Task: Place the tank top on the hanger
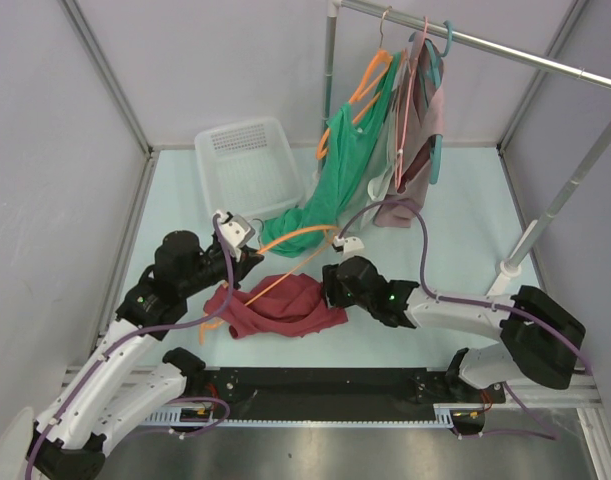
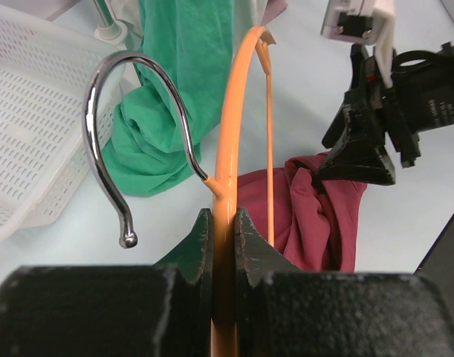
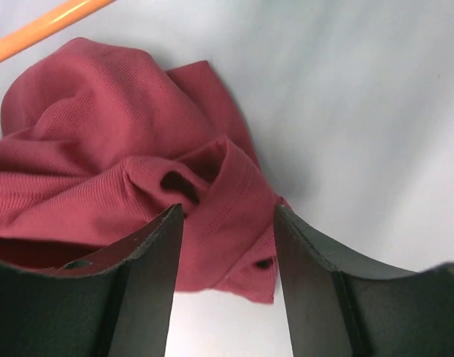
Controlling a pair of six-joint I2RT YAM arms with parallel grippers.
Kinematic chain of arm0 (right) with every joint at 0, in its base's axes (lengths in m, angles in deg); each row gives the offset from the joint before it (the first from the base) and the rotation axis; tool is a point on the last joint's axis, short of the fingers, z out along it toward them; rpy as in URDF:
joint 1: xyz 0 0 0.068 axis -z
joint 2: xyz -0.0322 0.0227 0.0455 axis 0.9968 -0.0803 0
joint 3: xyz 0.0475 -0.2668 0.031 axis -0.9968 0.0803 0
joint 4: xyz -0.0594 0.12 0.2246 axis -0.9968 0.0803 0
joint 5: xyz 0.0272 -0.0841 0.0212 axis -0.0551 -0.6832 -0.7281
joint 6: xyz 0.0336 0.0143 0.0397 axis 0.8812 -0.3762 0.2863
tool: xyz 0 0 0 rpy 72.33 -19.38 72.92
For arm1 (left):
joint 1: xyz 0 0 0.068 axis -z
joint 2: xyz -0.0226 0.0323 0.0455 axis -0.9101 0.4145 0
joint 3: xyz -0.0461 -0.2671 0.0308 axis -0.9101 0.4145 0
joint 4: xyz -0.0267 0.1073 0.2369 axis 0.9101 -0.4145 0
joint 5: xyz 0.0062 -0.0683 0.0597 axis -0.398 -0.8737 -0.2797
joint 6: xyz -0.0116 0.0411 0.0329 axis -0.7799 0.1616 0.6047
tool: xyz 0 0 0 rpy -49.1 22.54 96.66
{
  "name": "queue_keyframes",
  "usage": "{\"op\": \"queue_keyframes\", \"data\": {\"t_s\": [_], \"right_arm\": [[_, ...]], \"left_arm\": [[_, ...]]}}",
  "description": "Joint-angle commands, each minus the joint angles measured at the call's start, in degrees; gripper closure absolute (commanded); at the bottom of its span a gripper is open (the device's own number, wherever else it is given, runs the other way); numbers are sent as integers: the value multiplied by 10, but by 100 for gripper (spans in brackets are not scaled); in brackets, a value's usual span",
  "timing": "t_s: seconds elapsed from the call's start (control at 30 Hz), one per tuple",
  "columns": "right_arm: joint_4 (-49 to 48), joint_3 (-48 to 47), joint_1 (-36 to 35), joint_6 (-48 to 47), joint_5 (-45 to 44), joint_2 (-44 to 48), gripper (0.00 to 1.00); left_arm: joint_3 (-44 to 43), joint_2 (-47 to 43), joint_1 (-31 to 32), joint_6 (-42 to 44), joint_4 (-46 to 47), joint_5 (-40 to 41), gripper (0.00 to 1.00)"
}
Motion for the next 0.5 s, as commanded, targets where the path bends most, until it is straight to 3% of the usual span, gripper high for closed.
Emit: {"op": "queue_keyframes", "data": {"t_s": [0.0,0.07,0.17,0.37,0.47], "right_arm": [[-57,-32,-2,10,-18,-45,46],[-54,-33,-1,13,-20,-61,47],[-38,-36,-3,22,-30,-69,58],[12,-25,-3,22,-44,-22,96],[56,-27,-2,18,-63,13,100]], "left_arm": [[-3,-15,-5,-12,41,-12,100],[-3,-15,-6,-12,42,-12,100],[-3,-15,-5,-12,41,-12,100],[-4,-18,-5,-12,42,-10,100],[-4,-20,-5,-11,42,-8,100]]}}
